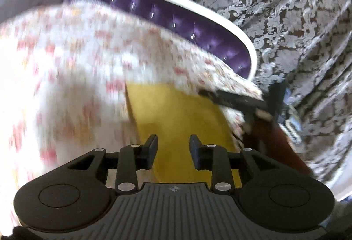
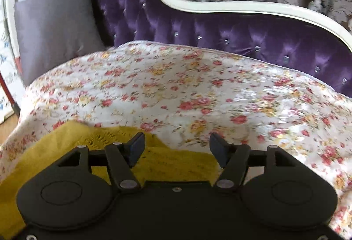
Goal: Fold small clothes
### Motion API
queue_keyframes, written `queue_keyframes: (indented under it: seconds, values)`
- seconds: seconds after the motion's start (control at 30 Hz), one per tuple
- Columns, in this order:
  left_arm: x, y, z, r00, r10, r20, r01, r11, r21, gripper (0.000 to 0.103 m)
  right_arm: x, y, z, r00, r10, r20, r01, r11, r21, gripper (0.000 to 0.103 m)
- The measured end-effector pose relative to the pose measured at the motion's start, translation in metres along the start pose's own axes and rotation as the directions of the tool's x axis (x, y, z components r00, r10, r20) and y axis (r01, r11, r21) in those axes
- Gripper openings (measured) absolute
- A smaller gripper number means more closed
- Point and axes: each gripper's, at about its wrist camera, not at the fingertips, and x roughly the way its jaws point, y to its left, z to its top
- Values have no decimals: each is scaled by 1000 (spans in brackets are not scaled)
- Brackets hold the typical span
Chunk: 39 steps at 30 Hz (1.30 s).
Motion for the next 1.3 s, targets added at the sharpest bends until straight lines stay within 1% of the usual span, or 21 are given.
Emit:
queue_keyframes:
  seconds: [0.07, 0.17, 0.23, 0.33, 0.4, 0.43, 0.47, 0.53, 0.6, 0.7, 0.77, 0.8, 0.87, 0.9, 0.97, 1.0, 1.1, 1.13, 1.2, 1.23, 1.3]
  values:
    - [21, -8, 19, 999, 19, 35, -21, 998, 55, 31, 0, -5, 2, 1000, -10, -2, 10, 1000, 12, 68]
    - [66, -23, 43, 998, 41, 49, -45, 995, 85, 31, 6, -9, 3, 1000, -20, -13, 20, 1000, 17, 69]
    - [96, -32, 52, 998, 54, 36, -57, 993, 101, 31, 10, -9, 2, 1000, -14, -22, 15, 1000, 19, 69]
    - [125, -29, 50, 996, 89, -3, -88, 989, 120, 31, 16, -6, -2, 999, -17, -39, 17, 1000, 9, 69]
    - [141, -22, 42, 984, 171, -44, -163, 975, 149, 31, 19, -5, -8, 998, -19, -61, 19, 1000, -1, 69]
    - [146, -18, 36, 977, 209, -50, -199, 967, 161, 31, 20, -4, -11, 997, -21, -72, 21, 1000, -7, 69]
    - [146, -14, 32, 976, 213, -40, -205, 966, 157, 33, 20, -5, -15, 997, -21, -76, 20, 1000, -5, 69]
    - [139, -6, 25, 978, 206, -11, -203, 970, 130, 33, 18, -9, -19, 997, -16, -74, 18, 1000, 24, 69]
    - [135, -6, 23, 976, 217, -2, -215, 969, 120, 33, 17, -14, -21, 997, -20, -73, 24, 998, 56, 72]
    - [141, -9, 28, 973, 231, -11, -228, 965, 129, 33, 21, -16, -21, 997, -19, -73, 24, 997, 73, 72]
    - [151, -8, 37, 969, 246, -21, -242, 963, 116, 33, 25, -18, -21, 997, -28, -74, 33, 996, 78, 73]
    - [156, -9, 41, 966, 257, -23, -252, 960, 122, 33, 26, -20, -20, 997, -37, -73, 43, 995, 85, 73]
    - [165, -6, 45, 961, 275, -26, -269, 953, 142, 33, 27, -25, -19, 994, -83, -69, 89, 992, 90, 74]
    - [167, -5, 44, 962, 273, -28, -266, 953, 147, 33, 27, -29, -20, 992, -107, -69, 114, 989, 98, 74]
    - [165, -5, 46, 964, 266, -31, -258, 954, 155, 33, 26, -38, -20, 992, -102, -70, 111, 985, 134, 74]
    - [162, -4, 47, 967, 255, -31, -248, 958, 143, 32, 22, -40, -20, 993, -98, -61, 106, 983, 150, 74]
    - [143, -5, 51, 974, 226, 6, -226, 970, 90, 32, 2, -34, -15, 996, -85, 8, 83, 988, 131, 74]
    - [138, -9, 53, 976, 215, 23, -216, 972, 94, 32, -3, -31, -13, 997, -67, 26, 63, 990, 125, 74]
    - [141, -20, 59, 980, 199, 21, -200, 969, 142, 33, -4, -23, -5, 999, -31, 34, 27, 994, 103, 74]
    - [146, -25, 62, 980, 198, 12, -197, 965, 170, 33, 0, -18, -1, 999, -24, 31, 21, 996, 82, 74]
    - [162, -32, 67, 977, 211, -32, -198, 954, 225, 33, 11, -10, 6, 1000, -25, 10, 25, 999, 31, 74]
